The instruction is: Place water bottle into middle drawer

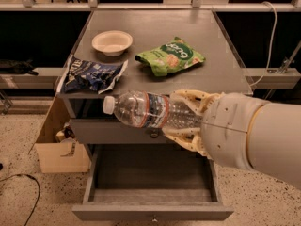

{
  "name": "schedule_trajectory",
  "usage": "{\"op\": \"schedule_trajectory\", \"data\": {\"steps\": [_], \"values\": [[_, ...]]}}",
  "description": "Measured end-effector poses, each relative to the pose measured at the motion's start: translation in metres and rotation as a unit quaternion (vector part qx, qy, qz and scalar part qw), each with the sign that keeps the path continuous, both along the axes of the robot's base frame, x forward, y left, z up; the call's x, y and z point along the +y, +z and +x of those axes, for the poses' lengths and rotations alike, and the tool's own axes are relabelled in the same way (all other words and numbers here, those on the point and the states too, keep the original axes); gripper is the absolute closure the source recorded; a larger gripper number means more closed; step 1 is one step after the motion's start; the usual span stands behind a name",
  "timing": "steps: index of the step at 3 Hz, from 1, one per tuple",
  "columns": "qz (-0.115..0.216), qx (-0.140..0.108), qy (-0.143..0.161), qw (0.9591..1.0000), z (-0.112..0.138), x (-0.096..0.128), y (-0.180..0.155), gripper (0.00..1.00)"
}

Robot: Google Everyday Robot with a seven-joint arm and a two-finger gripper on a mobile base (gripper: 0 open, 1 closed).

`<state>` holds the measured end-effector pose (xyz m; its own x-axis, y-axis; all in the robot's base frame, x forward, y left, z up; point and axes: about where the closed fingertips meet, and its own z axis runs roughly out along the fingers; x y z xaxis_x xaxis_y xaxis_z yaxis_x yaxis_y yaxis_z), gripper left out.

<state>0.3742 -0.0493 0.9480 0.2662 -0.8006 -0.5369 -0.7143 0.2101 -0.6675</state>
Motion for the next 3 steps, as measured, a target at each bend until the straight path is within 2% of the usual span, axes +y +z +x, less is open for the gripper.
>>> {"op": "schedule_trajectory", "data": {"steps": [1, 3], "values": [[-0.015, 0.010, -0.018, 0.9997, -0.001, -0.007, -0.010, 1.00], [-0.039, 0.060, -0.057, 0.9958, 0.013, -0.043, -0.054, 1.00]]}}
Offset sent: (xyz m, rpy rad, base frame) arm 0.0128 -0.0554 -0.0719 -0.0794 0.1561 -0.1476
